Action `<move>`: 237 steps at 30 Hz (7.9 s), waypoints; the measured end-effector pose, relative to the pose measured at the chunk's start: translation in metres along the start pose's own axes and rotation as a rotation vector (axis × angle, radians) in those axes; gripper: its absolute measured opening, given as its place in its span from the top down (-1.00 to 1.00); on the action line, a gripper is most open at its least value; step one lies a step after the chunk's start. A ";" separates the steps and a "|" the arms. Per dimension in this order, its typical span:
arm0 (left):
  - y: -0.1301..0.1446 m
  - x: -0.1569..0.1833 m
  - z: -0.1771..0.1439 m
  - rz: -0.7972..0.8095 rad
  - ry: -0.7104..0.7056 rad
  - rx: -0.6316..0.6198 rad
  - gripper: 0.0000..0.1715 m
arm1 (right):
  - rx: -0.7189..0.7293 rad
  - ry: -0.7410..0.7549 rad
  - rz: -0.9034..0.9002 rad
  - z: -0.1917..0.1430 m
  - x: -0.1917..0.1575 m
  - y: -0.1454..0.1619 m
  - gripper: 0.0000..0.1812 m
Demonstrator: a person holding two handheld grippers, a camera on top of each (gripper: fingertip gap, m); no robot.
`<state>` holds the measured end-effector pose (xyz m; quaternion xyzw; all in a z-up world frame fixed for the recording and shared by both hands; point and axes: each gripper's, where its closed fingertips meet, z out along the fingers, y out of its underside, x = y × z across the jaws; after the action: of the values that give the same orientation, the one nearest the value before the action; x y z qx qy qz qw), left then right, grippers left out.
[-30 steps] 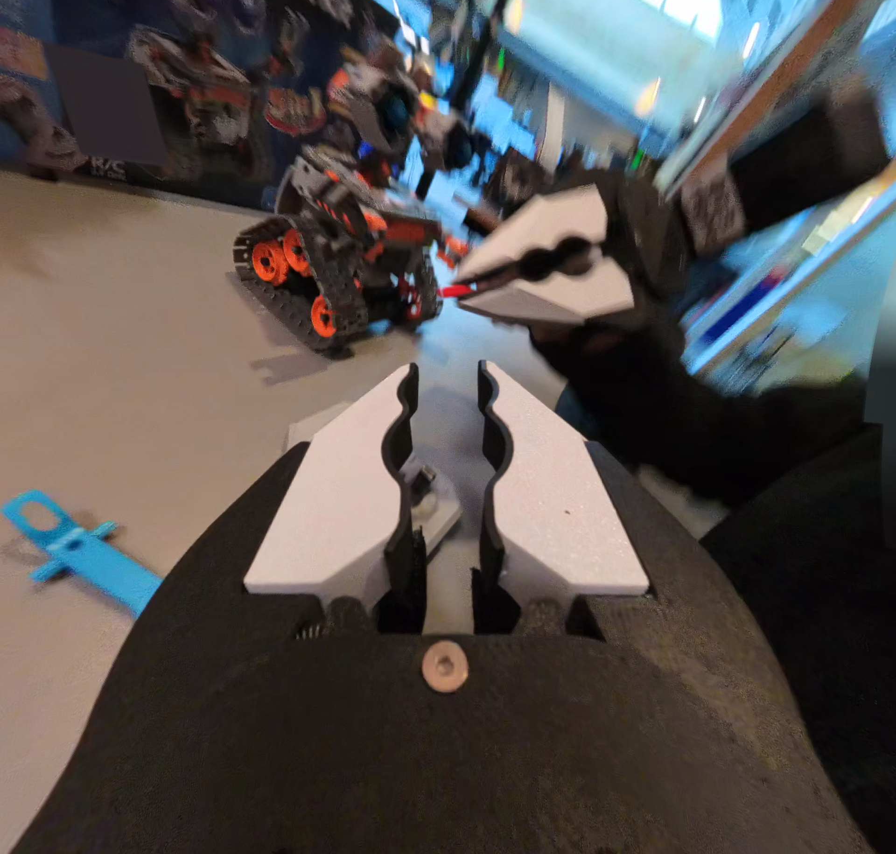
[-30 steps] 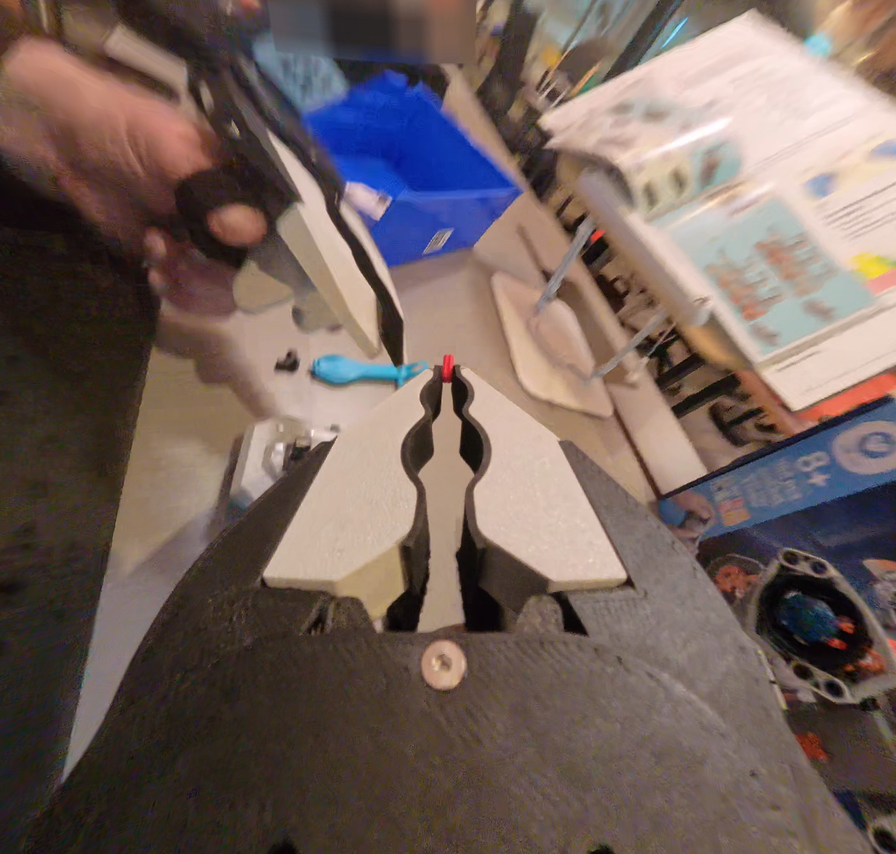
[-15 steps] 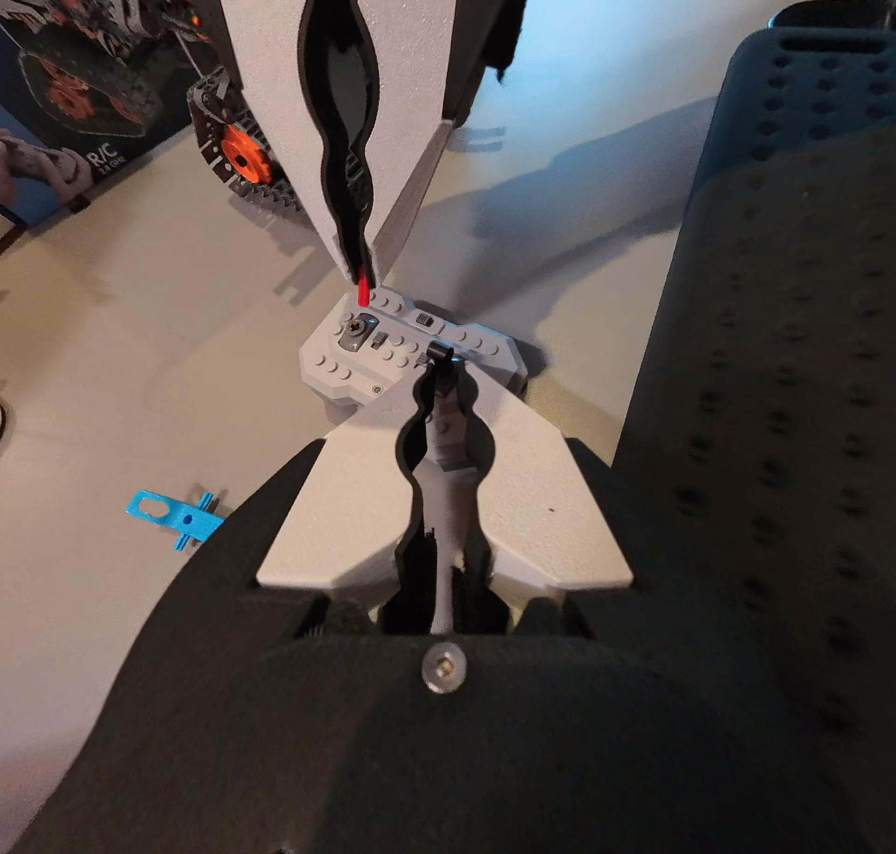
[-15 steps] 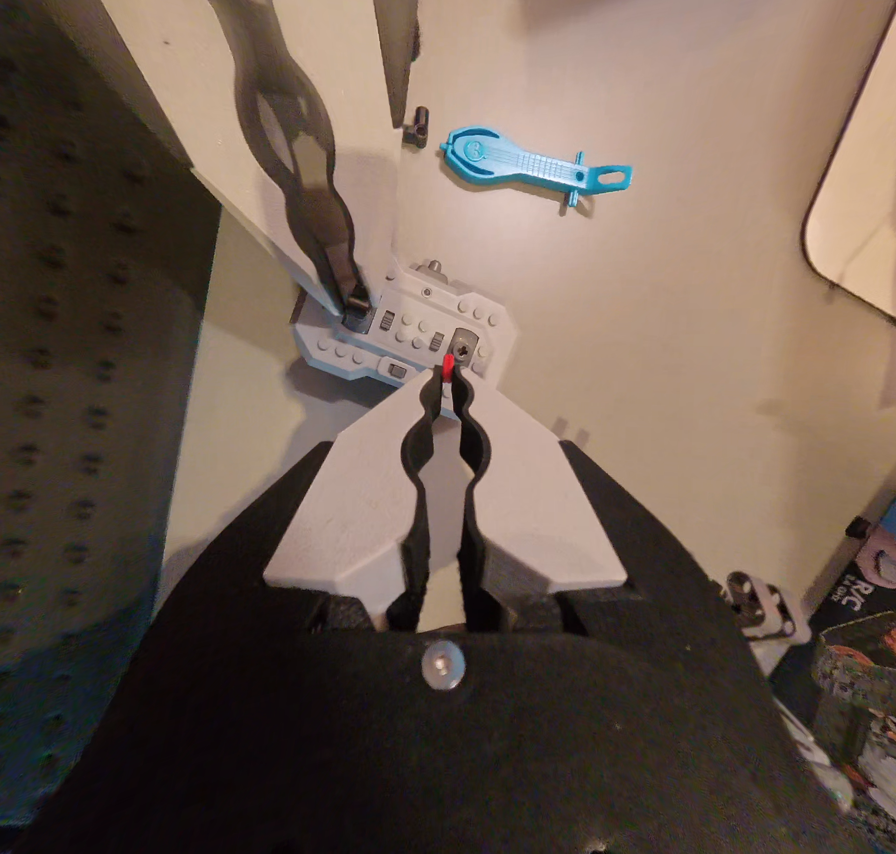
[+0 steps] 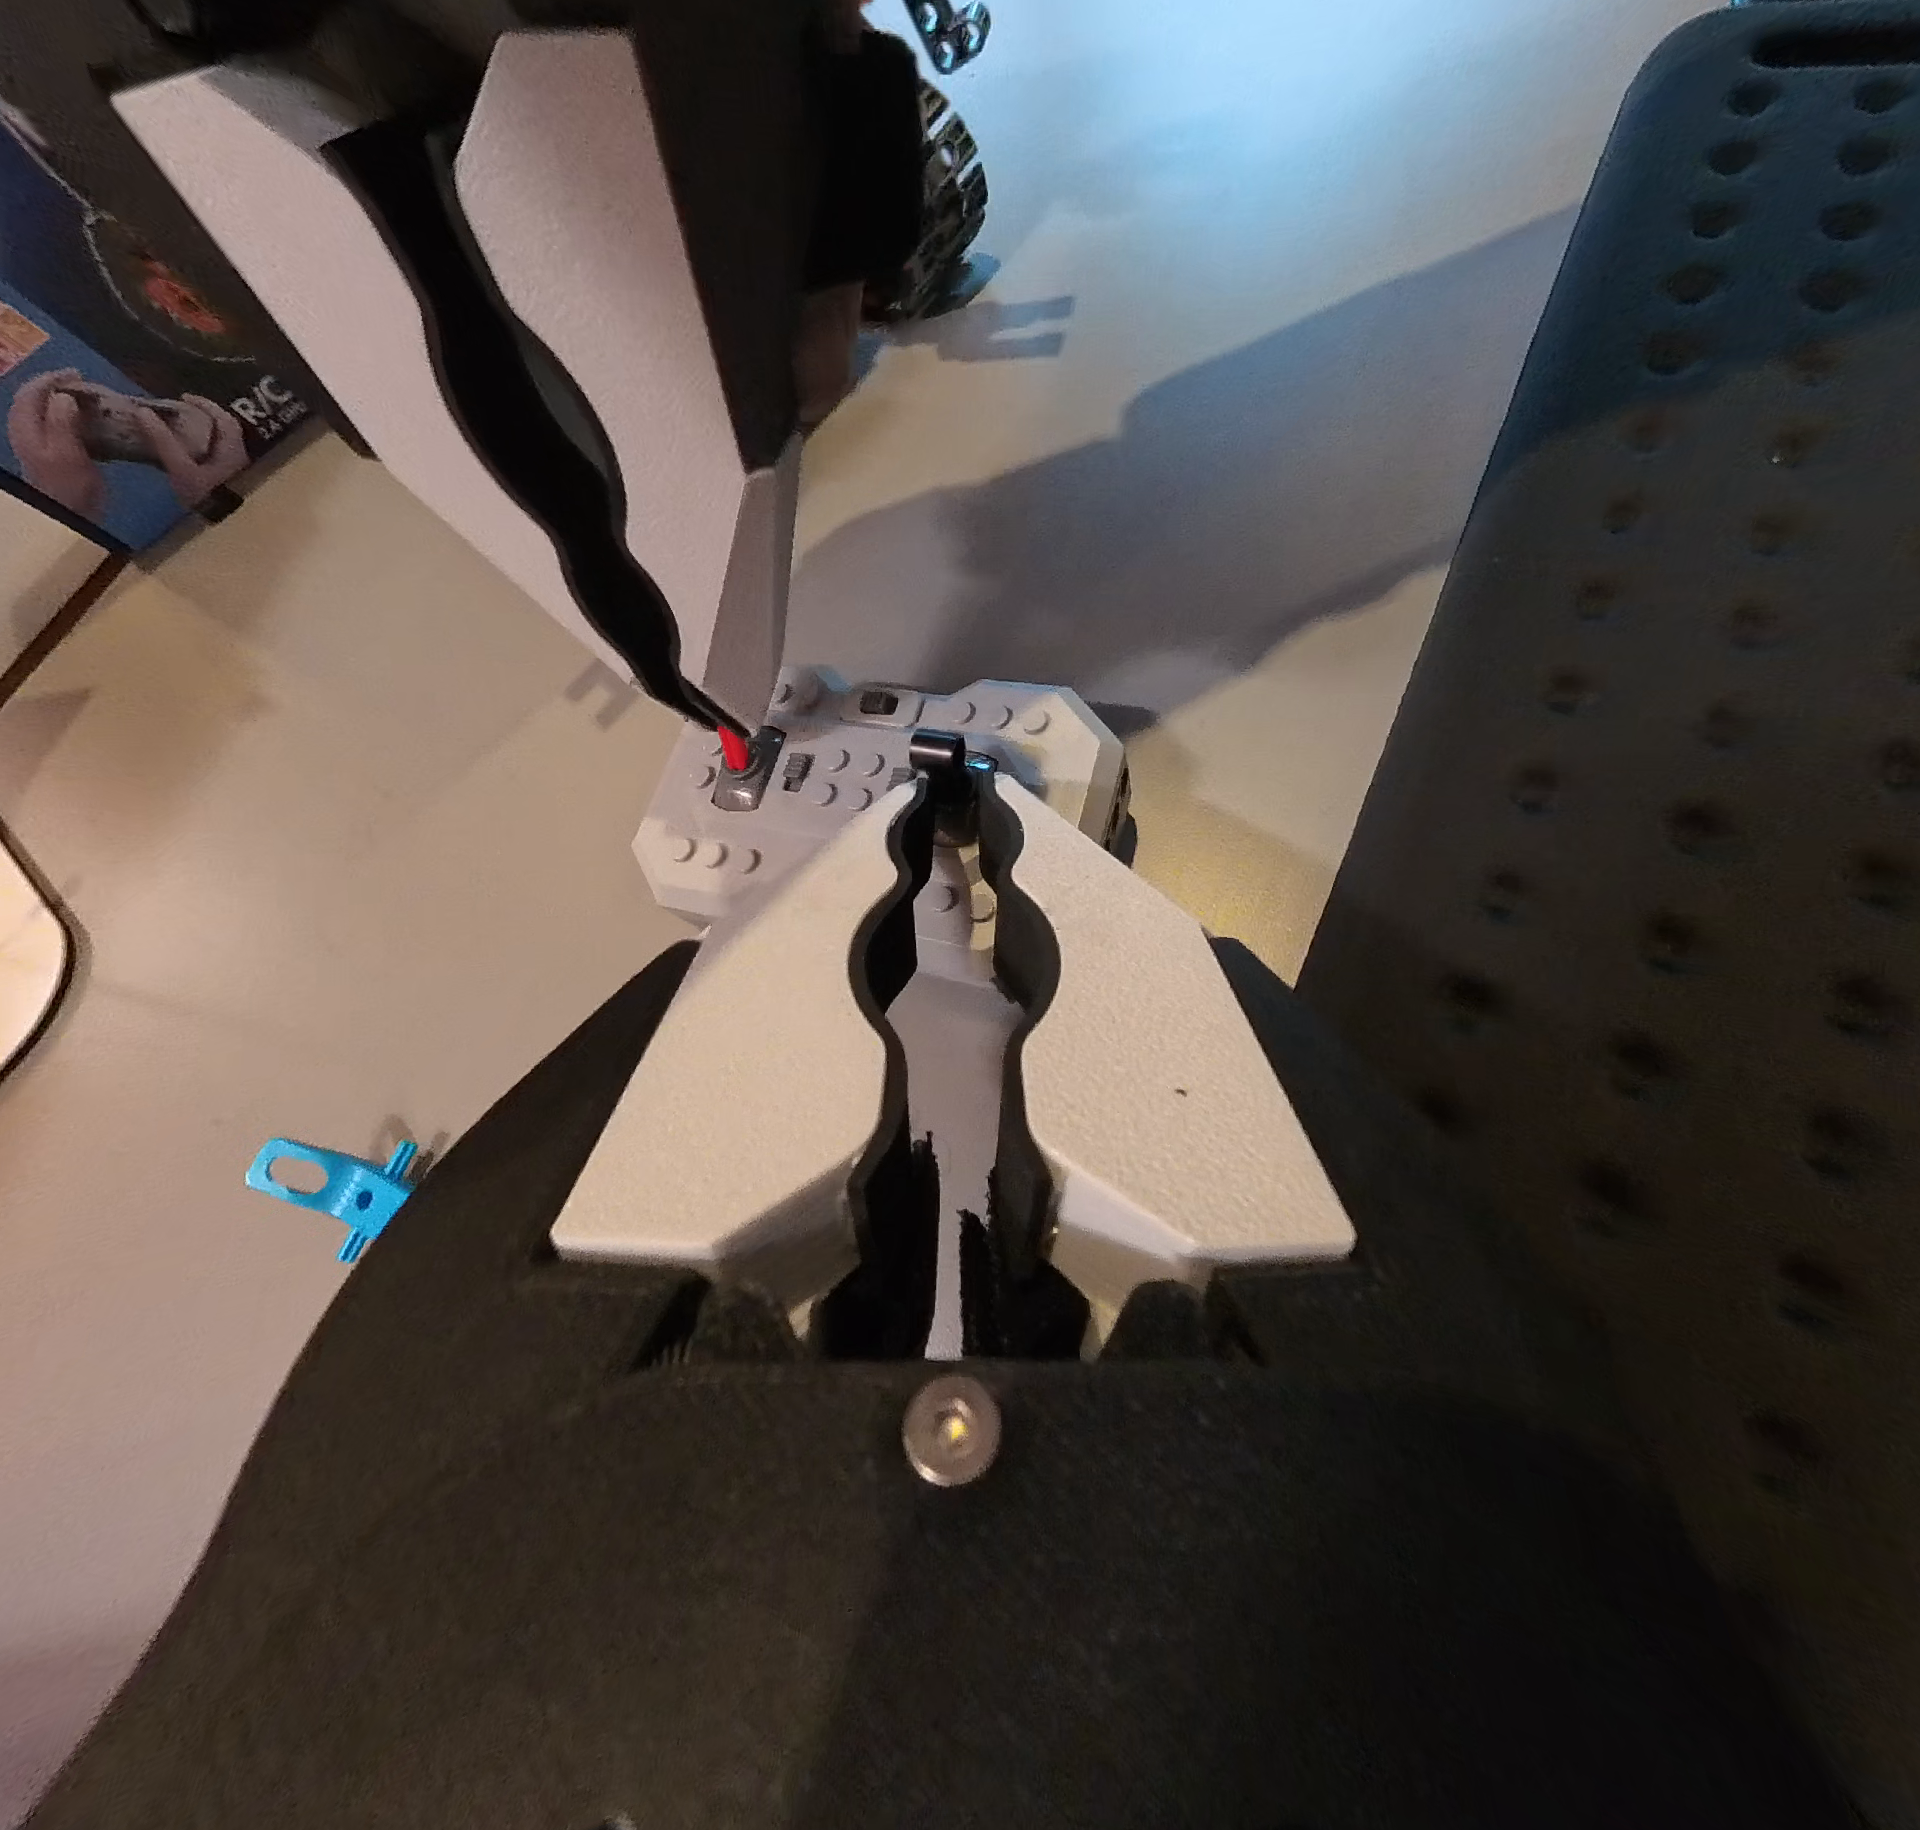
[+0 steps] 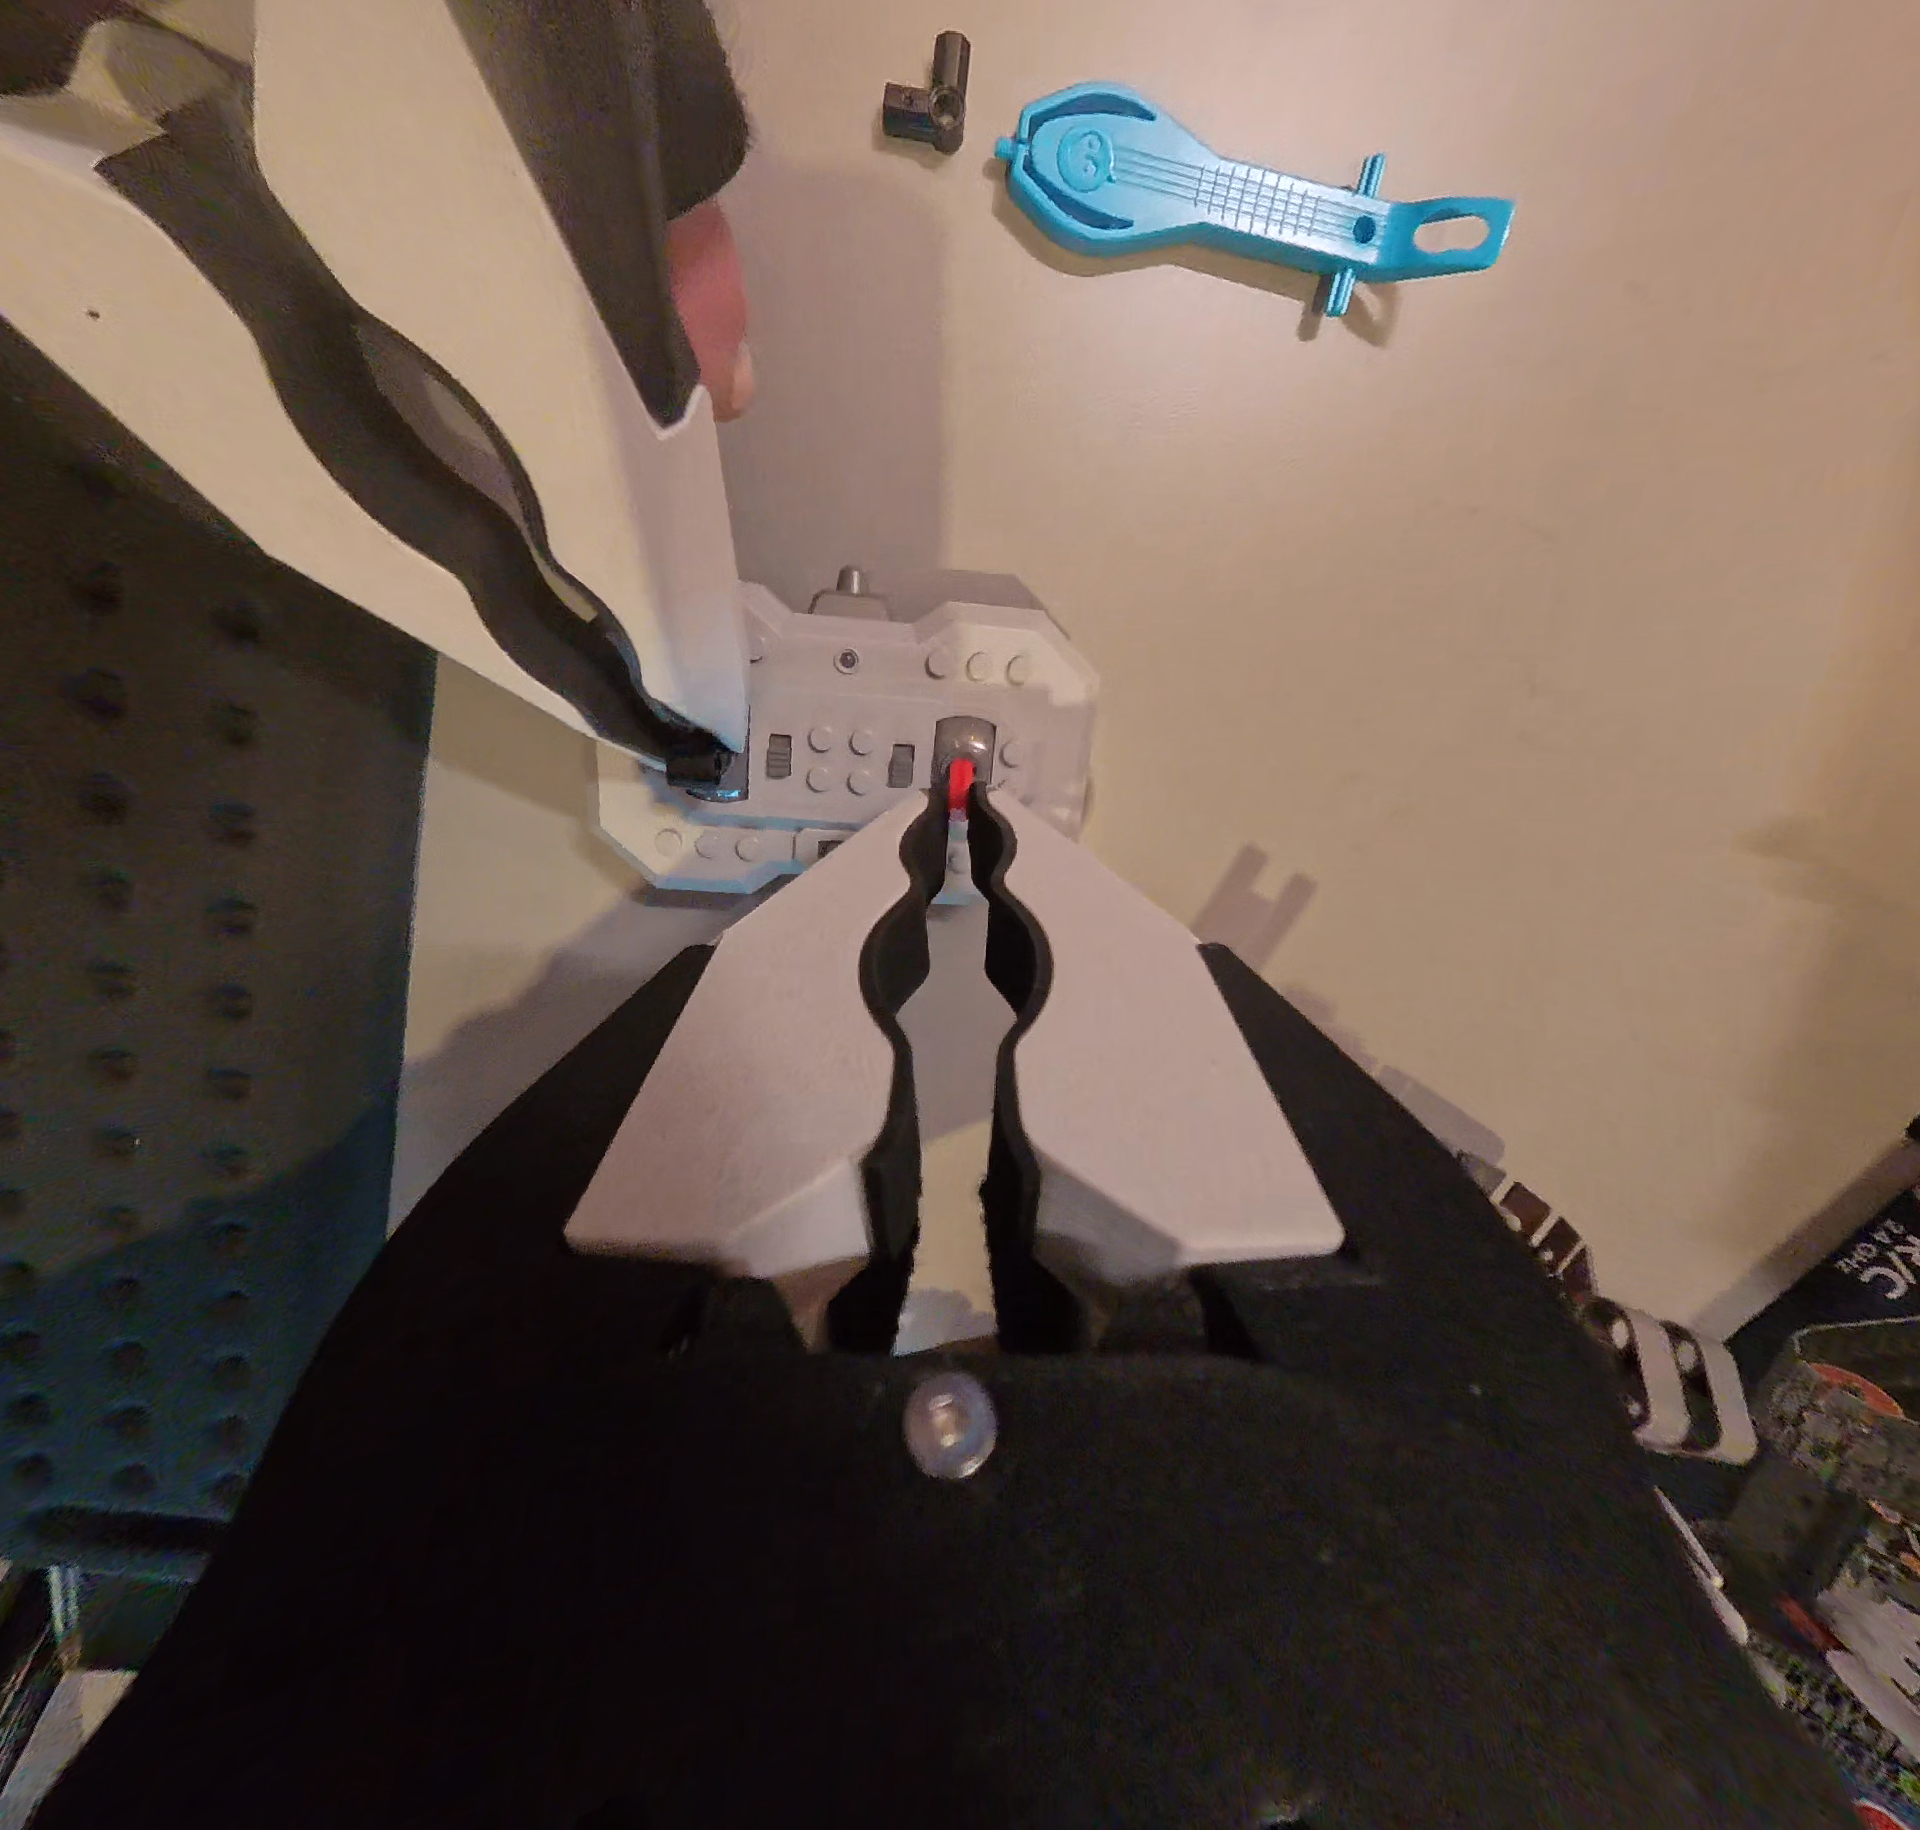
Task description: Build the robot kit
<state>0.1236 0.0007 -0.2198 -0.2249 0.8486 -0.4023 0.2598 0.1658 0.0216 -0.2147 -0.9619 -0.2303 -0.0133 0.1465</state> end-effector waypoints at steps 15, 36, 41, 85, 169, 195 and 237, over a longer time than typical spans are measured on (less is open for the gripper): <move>-0.011 0.008 0.013 0.059 -0.038 0.012 0.94 | -0.228 -0.060 0.078 -0.003 -0.003 0.011 0.99; -0.028 0.014 0.034 0.148 -0.127 0.021 0.94 | -0.505 -0.038 0.174 -0.006 -0.010 0.019 0.99; -0.028 0.014 0.034 0.145 -0.123 0.024 0.94 | -0.595 -0.009 0.117 -0.004 -0.010 0.019 1.00; -0.022 0.015 0.028 0.169 -0.095 0.018 1.00 | -0.241 -0.013 0.164 -0.005 -0.004 0.016 0.96; 0.032 -0.042 -0.023 -0.019 0.102 -0.025 0.78 | 0.168 0.171 -0.061 0.002 0.001 -0.008 0.99; 0.031 -0.042 -0.022 -0.022 0.132 -0.007 0.79 | 0.127 0.003 -0.031 -0.004 -0.002 -0.007 1.00; 0.031 -0.041 -0.022 -0.024 0.130 -0.003 0.79 | -0.009 -0.035 -0.106 -0.003 0.002 -0.003 1.00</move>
<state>0.1366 0.0552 -0.2221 -0.2086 0.8617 -0.4177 0.1988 0.1661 0.0245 -0.2111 -0.9491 -0.2836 -0.0052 0.1369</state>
